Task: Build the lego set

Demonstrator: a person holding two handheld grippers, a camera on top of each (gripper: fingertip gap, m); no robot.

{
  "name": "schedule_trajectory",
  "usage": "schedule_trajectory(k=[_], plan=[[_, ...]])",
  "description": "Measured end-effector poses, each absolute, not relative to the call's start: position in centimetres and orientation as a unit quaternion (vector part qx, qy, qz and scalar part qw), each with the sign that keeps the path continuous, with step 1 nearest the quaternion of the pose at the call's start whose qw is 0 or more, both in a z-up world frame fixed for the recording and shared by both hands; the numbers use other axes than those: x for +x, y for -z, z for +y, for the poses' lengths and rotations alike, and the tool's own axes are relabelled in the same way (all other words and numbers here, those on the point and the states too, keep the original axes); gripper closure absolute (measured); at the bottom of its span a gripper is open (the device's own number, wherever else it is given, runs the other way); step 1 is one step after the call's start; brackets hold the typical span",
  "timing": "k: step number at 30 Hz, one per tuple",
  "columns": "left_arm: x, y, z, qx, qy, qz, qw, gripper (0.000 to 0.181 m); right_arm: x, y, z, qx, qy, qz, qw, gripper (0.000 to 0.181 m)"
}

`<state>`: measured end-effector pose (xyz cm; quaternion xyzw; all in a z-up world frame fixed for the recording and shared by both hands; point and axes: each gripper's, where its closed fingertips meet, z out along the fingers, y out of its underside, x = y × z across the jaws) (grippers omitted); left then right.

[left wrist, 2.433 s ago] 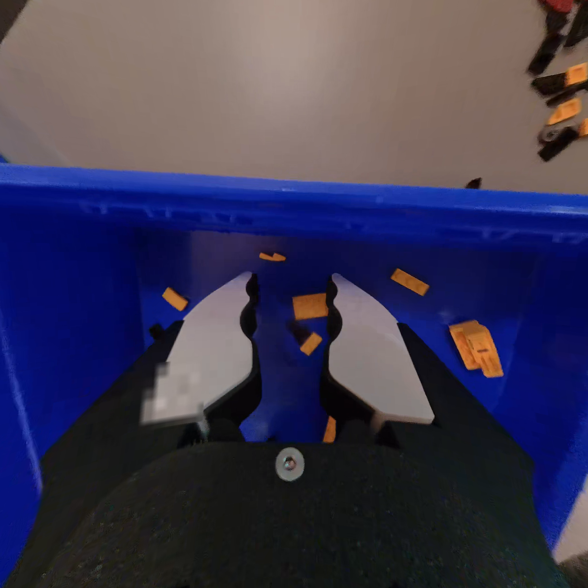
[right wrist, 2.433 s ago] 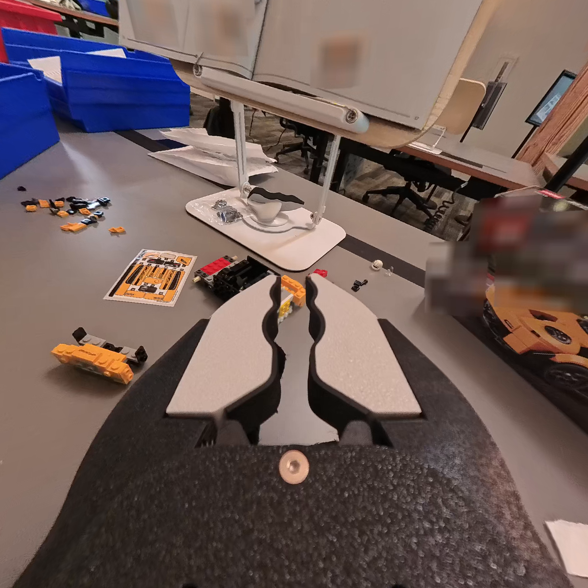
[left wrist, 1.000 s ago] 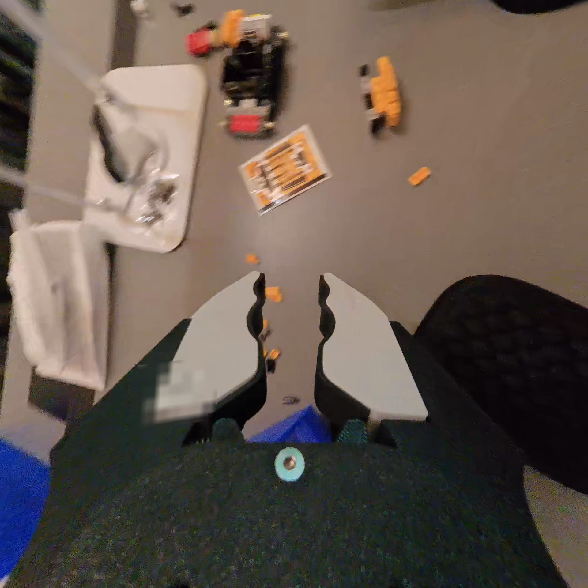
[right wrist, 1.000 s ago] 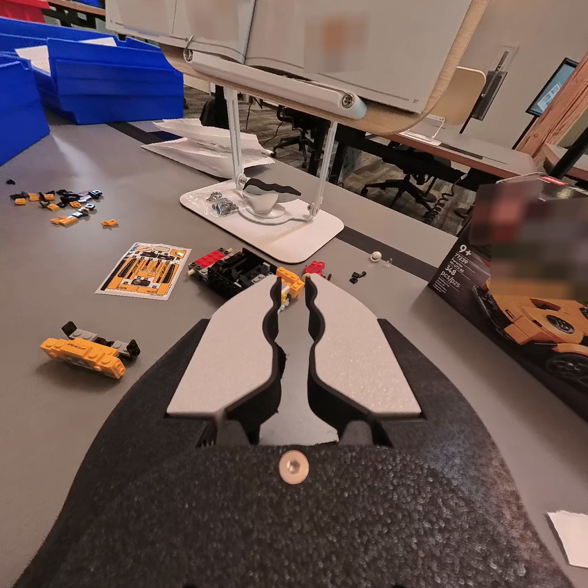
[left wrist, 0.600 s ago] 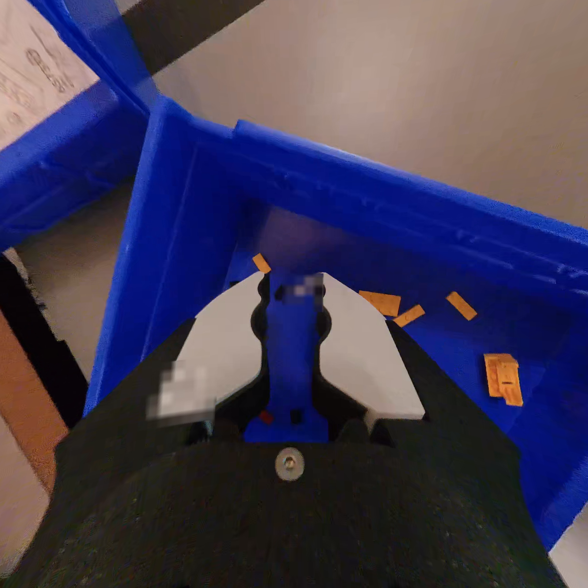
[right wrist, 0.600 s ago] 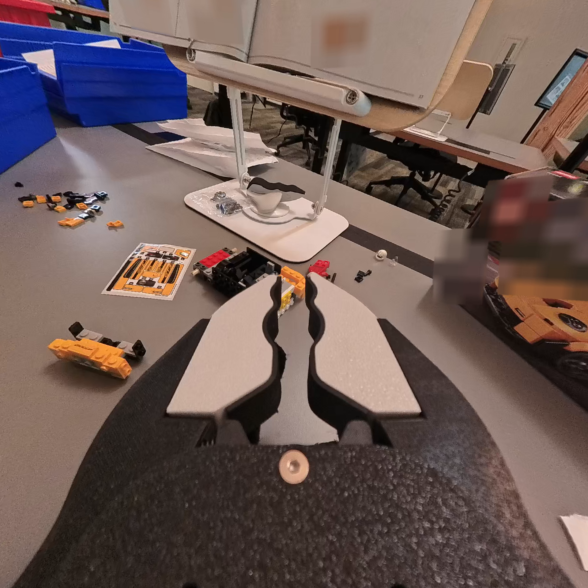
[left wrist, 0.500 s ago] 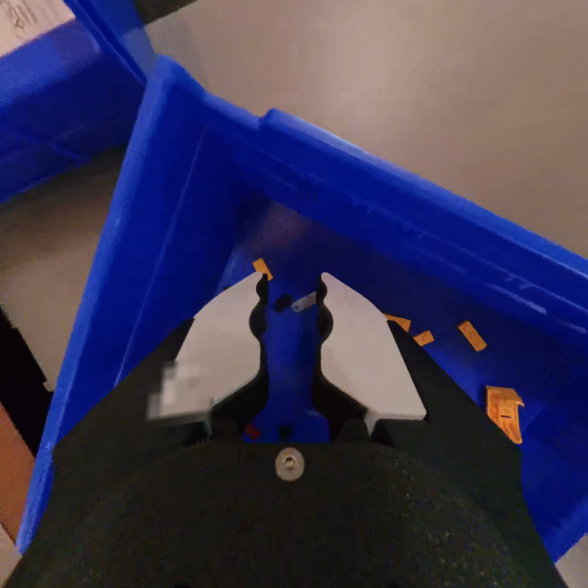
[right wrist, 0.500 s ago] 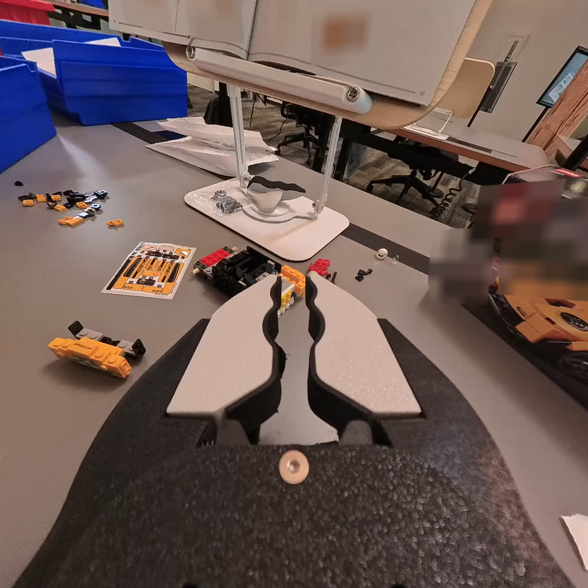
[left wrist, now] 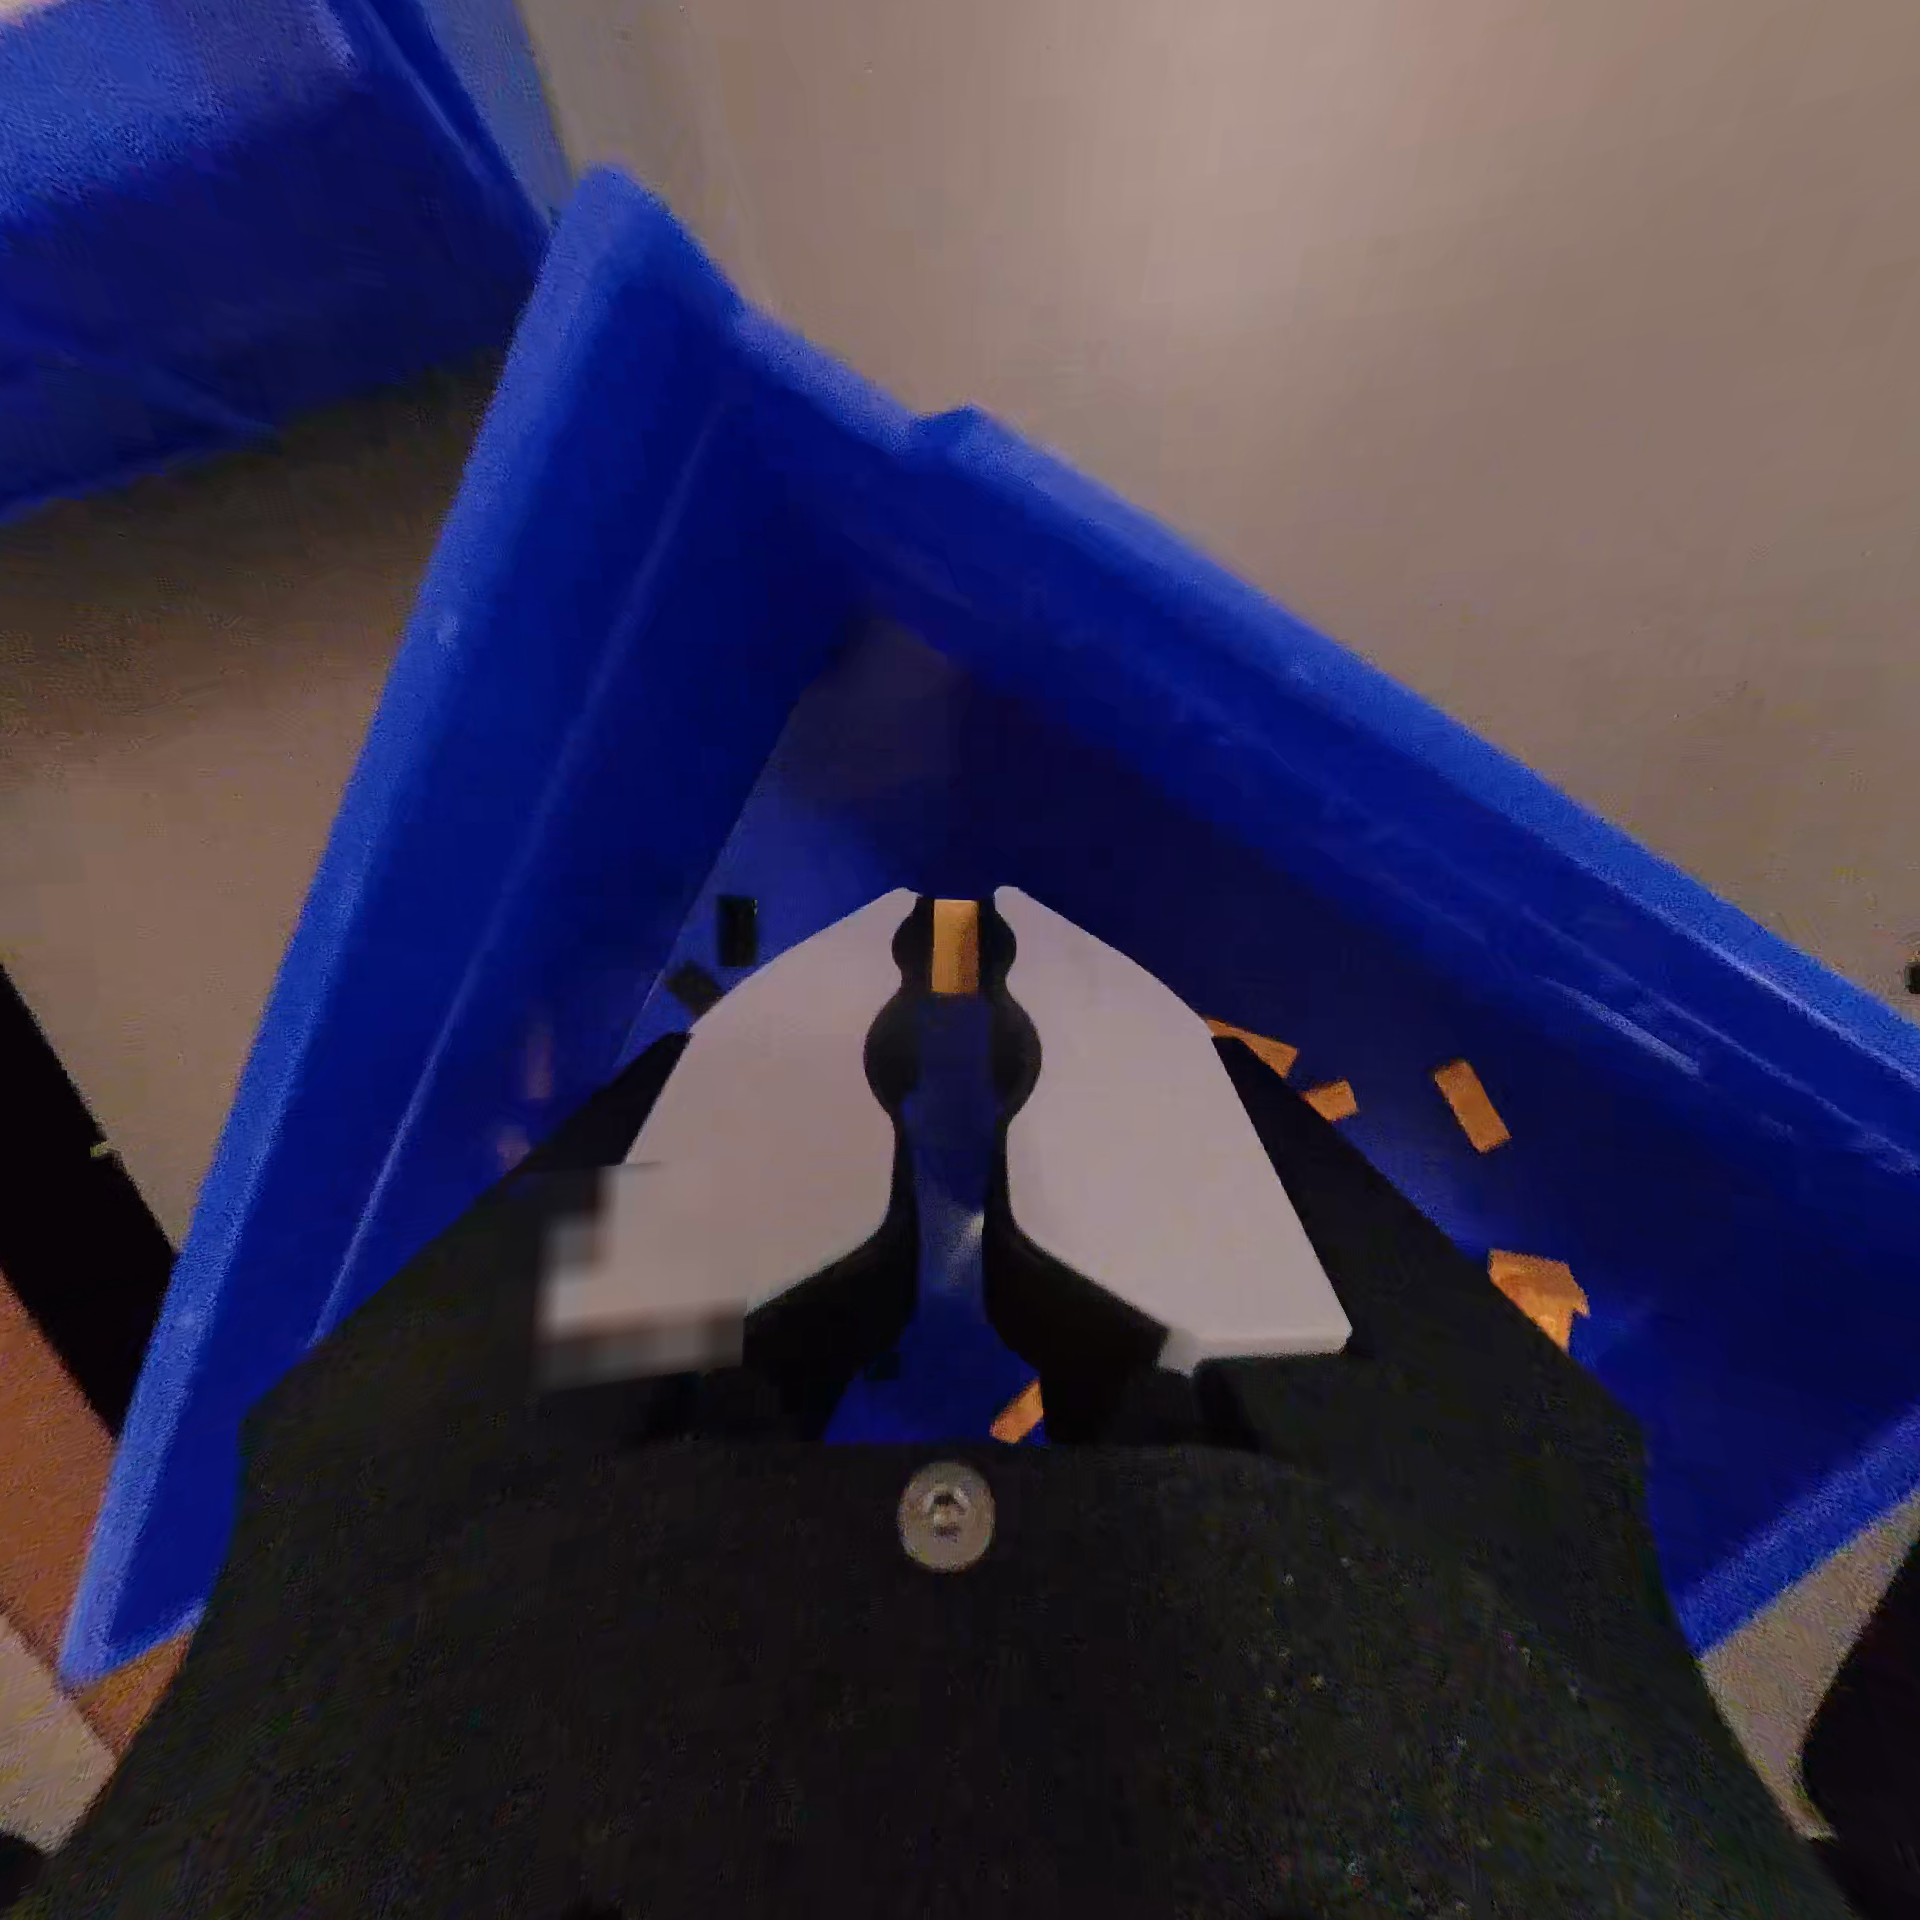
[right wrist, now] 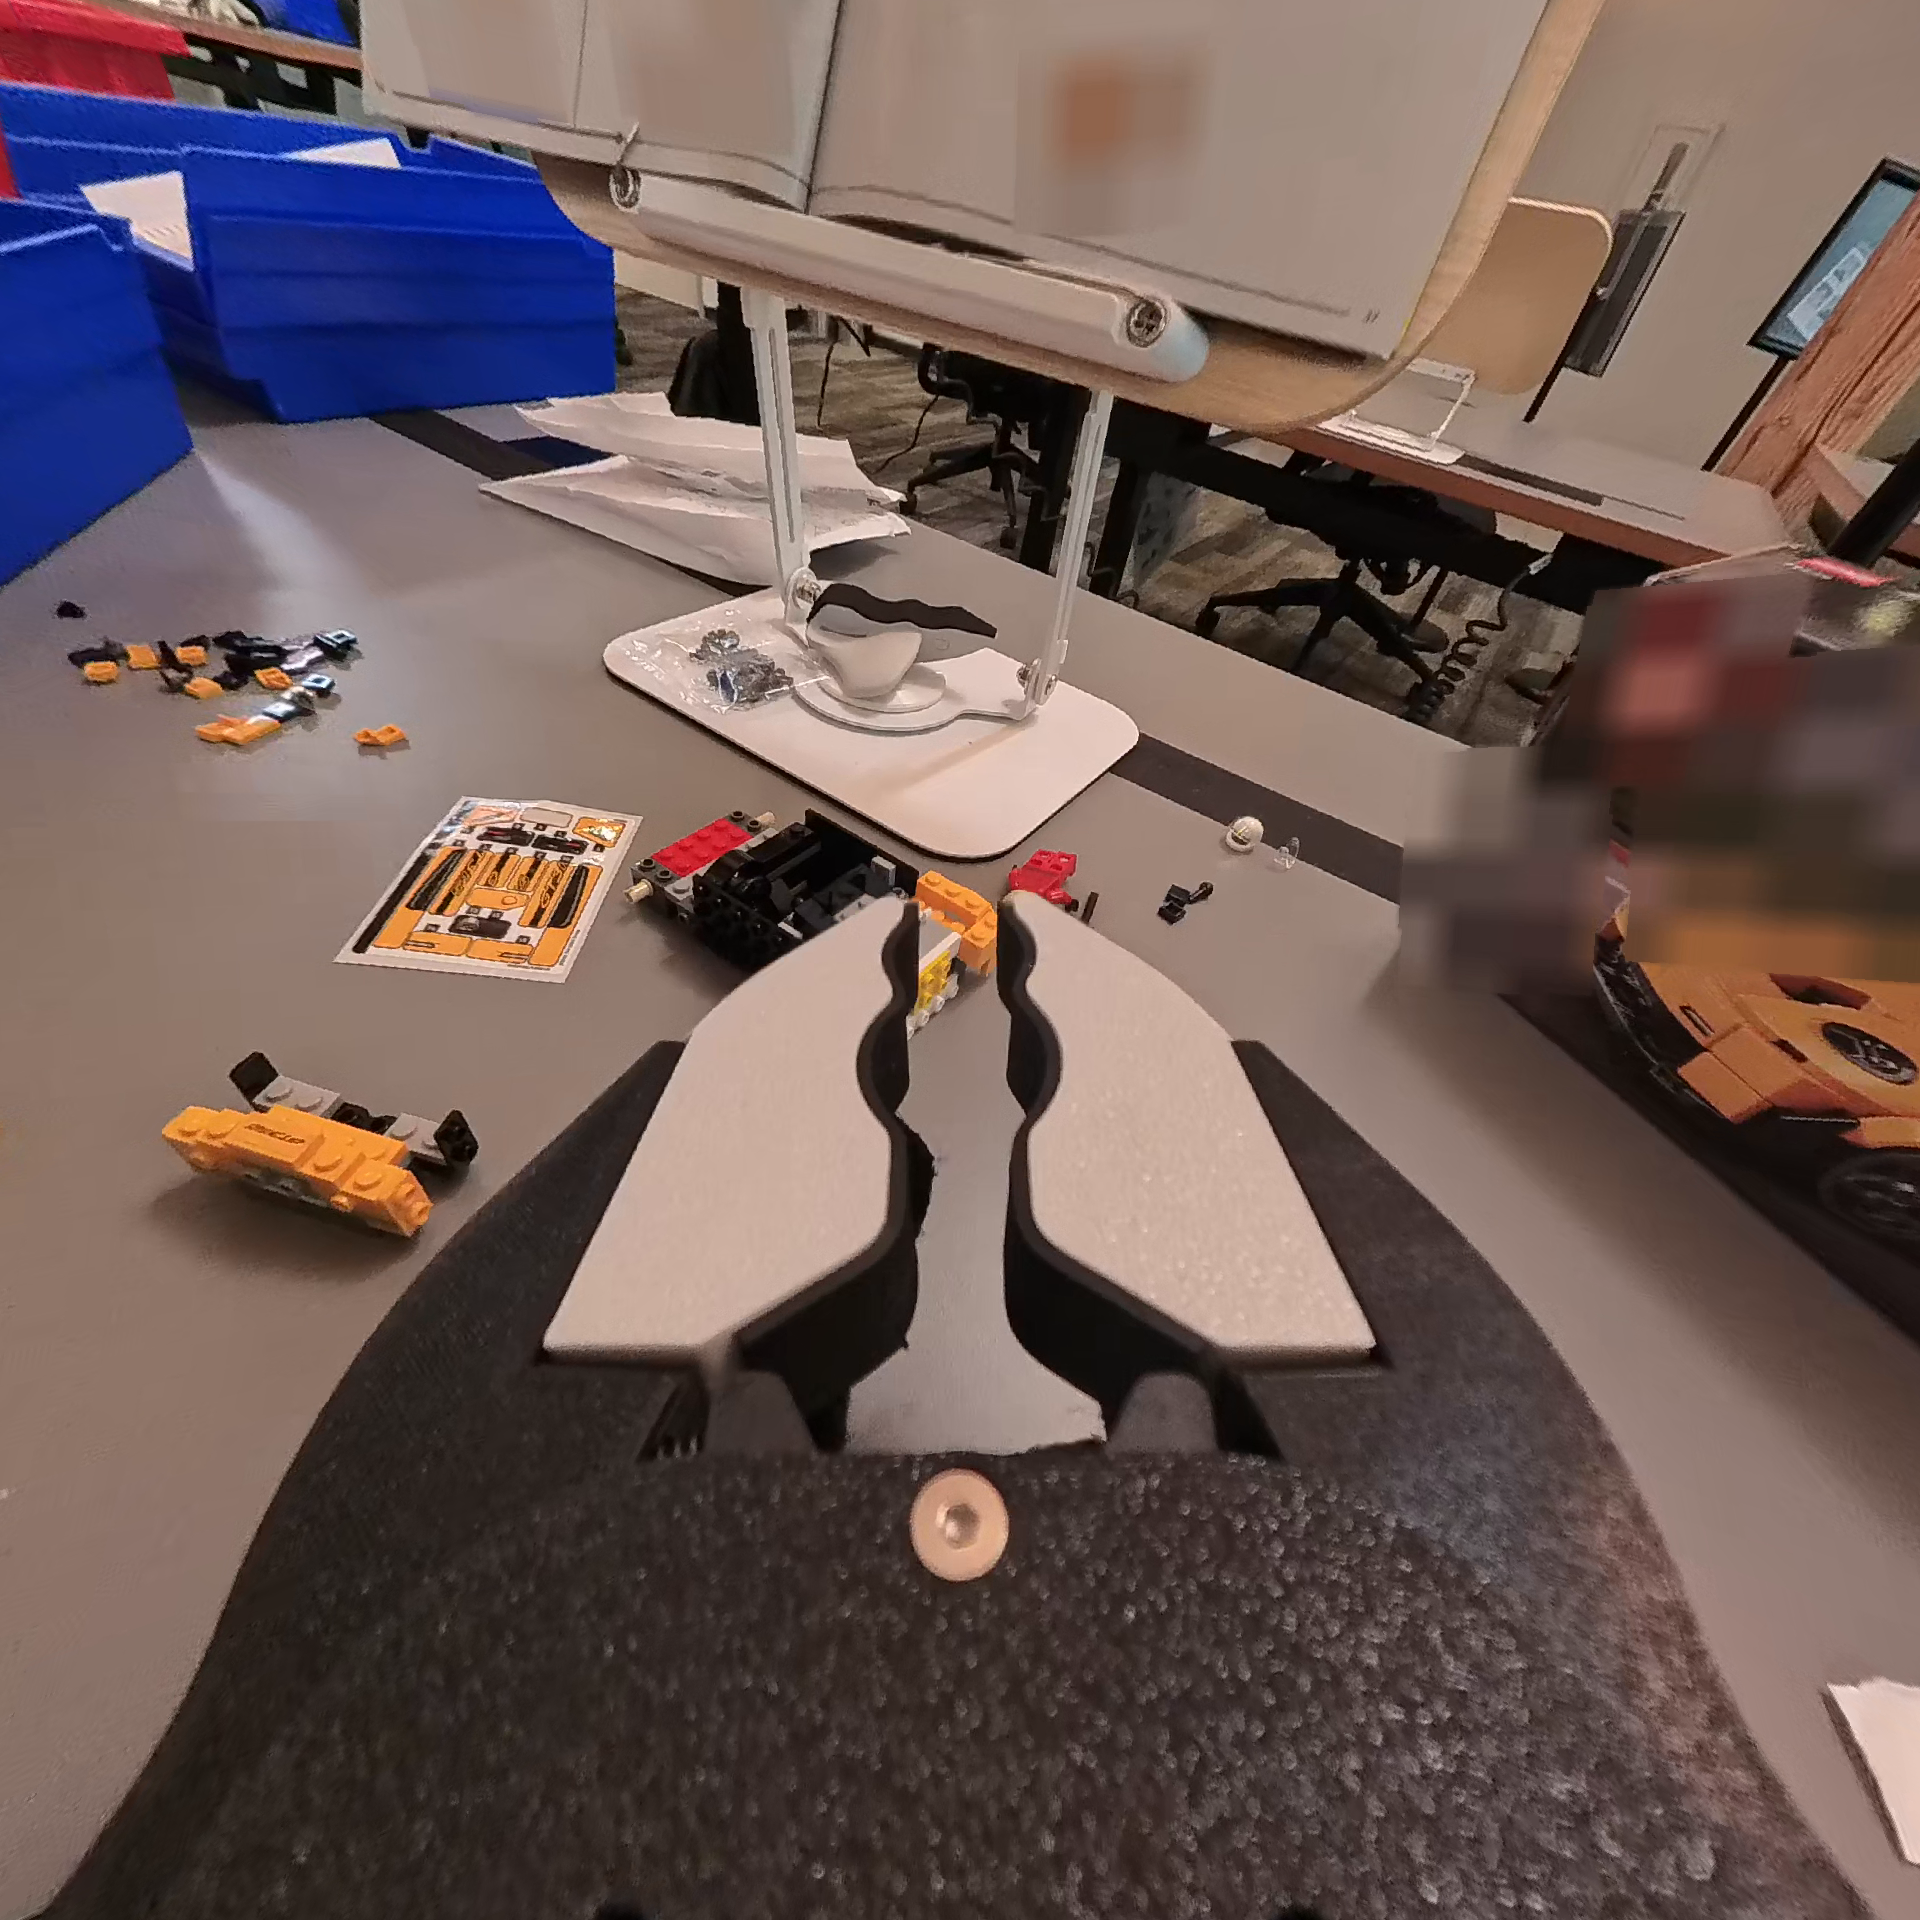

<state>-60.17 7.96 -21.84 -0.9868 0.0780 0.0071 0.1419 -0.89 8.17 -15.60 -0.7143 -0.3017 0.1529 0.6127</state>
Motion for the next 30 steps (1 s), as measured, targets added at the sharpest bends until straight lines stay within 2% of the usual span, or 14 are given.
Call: schedule_trajectory(k=[4,8,11,17,21,25,30], plan=[[-55.8,14.2,7.4,-0.966,0.005,0.142,0.217,0.173,-1.2,15.3,7.9,-0.710,-0.155,-0.305,0.616,0.167],[-43.1,9.4,4.8,-0.912,0.056,0.310,0.264,0.173,-1.4,15.1,7.7,-0.706,-0.154,-0.310,0.618,0.168],[-31.6,11.3,1.3,-0.856,0.099,0.443,0.250,0.173,-1.5,15.4,7.7,-0.706,-0.147,-0.318,0.616,0.168],[-16.3,21.2,-4.2,-0.762,0.148,0.603,0.184,0.173,-2.1,15.6,7.3,-0.697,-0.149,-0.338,0.615,0.168],[-13.6,25.1,-4.6,-0.758,0.140,0.619,0.148,0.173,-2.4,15.8,7.0,-0.693,-0.146,-0.351,0.613,0.168],[-12.7,25.3,-4.7,-0.752,0.136,0.622,0.169,0.173,-2.6,16.0,6.9,-0.692,-0.149,-0.355,0.610,0.168],[-12.3,23.5,-4.2,-0.754,0.179,0.589,0.228,0.150,-2.9,16.3,6.7,-0.692,-0.151,-0.364,0.604,0.168]])
